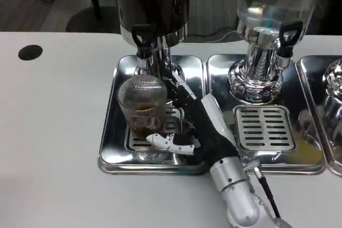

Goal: Grasp the cup under the faucet to collect the drink, then remove the cup.

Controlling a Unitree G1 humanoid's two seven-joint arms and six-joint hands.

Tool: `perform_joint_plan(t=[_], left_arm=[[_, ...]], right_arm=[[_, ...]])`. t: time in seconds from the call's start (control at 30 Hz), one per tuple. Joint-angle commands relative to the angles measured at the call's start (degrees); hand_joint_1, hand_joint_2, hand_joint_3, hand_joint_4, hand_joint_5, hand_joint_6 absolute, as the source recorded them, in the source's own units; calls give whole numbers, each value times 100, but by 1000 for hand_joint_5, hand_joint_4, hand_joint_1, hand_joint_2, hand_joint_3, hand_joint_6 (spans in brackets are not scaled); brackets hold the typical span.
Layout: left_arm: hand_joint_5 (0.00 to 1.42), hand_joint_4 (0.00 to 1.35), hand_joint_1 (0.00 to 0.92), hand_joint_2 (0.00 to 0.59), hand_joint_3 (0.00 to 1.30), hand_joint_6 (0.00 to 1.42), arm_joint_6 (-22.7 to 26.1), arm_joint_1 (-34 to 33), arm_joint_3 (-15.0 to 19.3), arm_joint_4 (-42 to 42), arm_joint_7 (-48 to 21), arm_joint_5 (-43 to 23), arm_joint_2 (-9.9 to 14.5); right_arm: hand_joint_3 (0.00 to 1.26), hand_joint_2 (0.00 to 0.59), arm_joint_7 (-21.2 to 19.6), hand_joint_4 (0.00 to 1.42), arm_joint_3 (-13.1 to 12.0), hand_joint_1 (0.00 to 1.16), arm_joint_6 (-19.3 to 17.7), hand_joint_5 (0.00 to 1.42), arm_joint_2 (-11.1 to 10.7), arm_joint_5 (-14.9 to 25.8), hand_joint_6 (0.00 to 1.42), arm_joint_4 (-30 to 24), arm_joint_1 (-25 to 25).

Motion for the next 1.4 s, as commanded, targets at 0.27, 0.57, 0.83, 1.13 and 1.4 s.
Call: perform_joint_plan(t=[0.27,0.57,0.83,1.13,1.4], left_arm=[[0,0,0,19,0,0,-41,113,221,-115,-119,-46,-168],[0,0,0,19,0,0,-13,87,226,-167,-140,-39,-205],[0,0,0,21,0,0,-6,133,275,-218,-147,-62,-238],[0,0,0,22,0,0,12,165,311,-252,-147,-83,-248],[0,0,0,22,0,0,16,142,315,-221,-140,-64,-251]], right_arm=[[72,161,-29,150,-44,936,23,195,125,86,221,344,-361],[64,161,-9,142,-23,934,128,175,238,70,203,482,-499],[62,167,11,142,-29,930,231,173,297,82,202,595,-646],[62,170,8,131,-37,927,314,162,375,101,189,688,-756],[62,170,12,129,3,927,398,161,498,84,185,746,-804]])
